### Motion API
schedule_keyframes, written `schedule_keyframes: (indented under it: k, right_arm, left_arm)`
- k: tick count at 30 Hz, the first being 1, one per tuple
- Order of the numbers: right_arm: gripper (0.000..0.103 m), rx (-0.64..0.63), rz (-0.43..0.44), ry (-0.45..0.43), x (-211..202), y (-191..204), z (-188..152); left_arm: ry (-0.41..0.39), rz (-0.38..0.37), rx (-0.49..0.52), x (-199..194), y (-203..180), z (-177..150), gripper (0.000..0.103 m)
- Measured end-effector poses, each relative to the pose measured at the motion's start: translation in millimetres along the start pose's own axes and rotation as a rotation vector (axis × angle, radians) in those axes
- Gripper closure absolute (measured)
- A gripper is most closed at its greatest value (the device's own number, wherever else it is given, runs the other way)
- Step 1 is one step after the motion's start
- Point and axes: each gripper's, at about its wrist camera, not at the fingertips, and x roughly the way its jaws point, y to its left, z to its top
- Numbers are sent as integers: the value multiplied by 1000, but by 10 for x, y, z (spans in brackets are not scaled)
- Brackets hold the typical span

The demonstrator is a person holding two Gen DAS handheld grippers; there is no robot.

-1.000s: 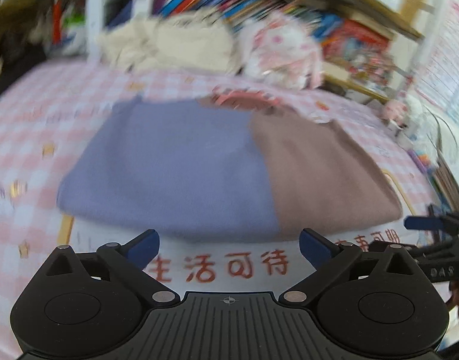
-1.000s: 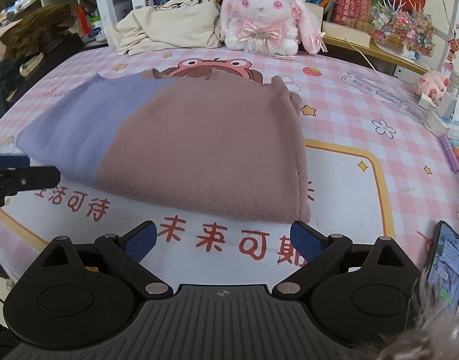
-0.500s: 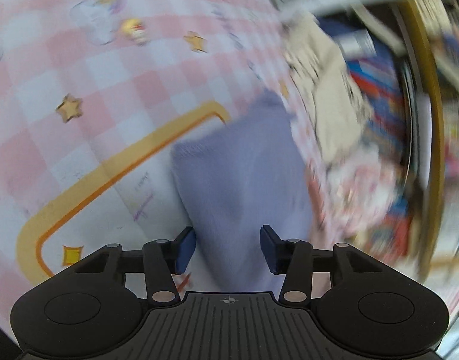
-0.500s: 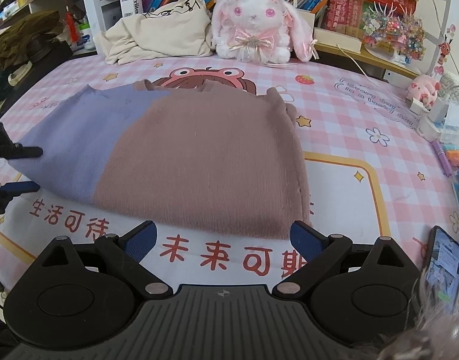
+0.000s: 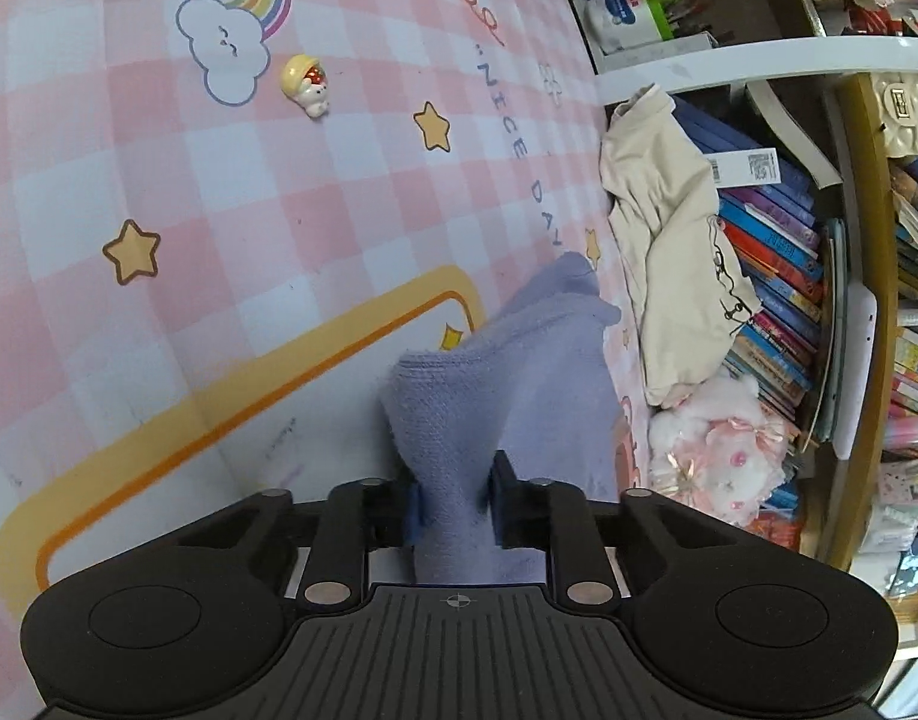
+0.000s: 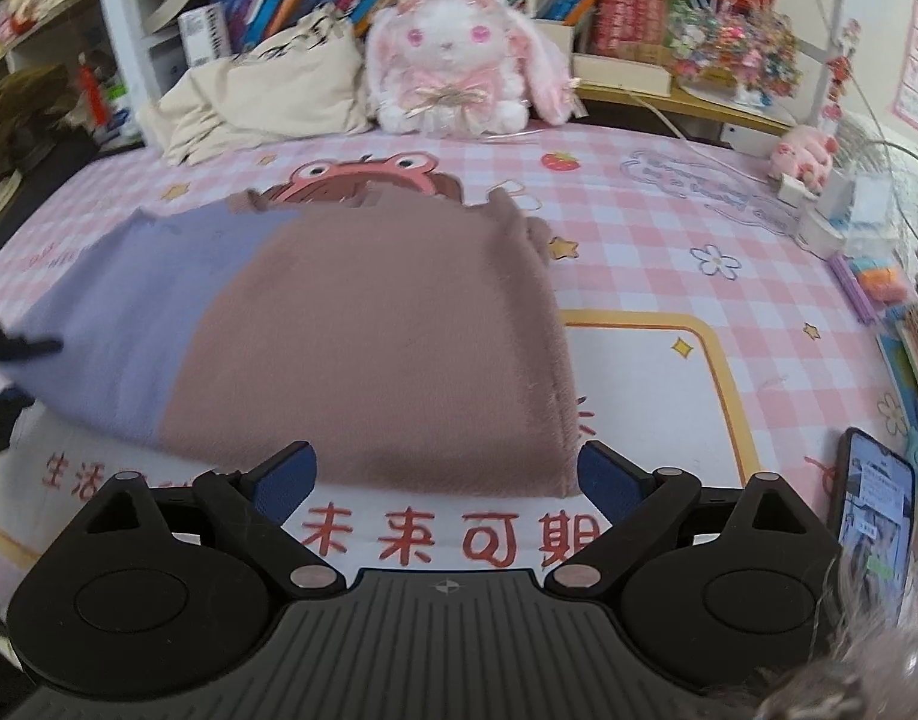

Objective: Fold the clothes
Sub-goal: 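Grasp the lavender side edge of the folded sweater with the left tool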

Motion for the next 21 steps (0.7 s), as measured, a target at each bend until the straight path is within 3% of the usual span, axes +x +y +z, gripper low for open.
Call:
schedule_keyframes:
  k: [4, 9, 11, 16, 18, 21]
  right_arm:
    - [10, 16, -14, -5, 55, 13, 40]
    - [16, -13, 3, 20, 176, 114, 71]
    - [21, -28, 27, 26, 208, 174, 84]
    - [48, -71, 89, 51, 312, 356, 122]
    - [52, -91, 104, 58, 353, 426, 133]
    - [56, -125, 99, 59, 399, 481, 138]
  left_arm:
    - [-2, 5, 60, -36, -20, 51, 92]
    - [-76, 33, 86, -235, 43, 236, 93]
    - [-110, 48, 84, -327, 104, 335, 93]
    - [-156, 76, 112, -498, 217, 482, 91]
    - [-162, 87, 135, -521, 242, 505, 86]
    - [-165, 75, 143, -508, 245, 508, 86]
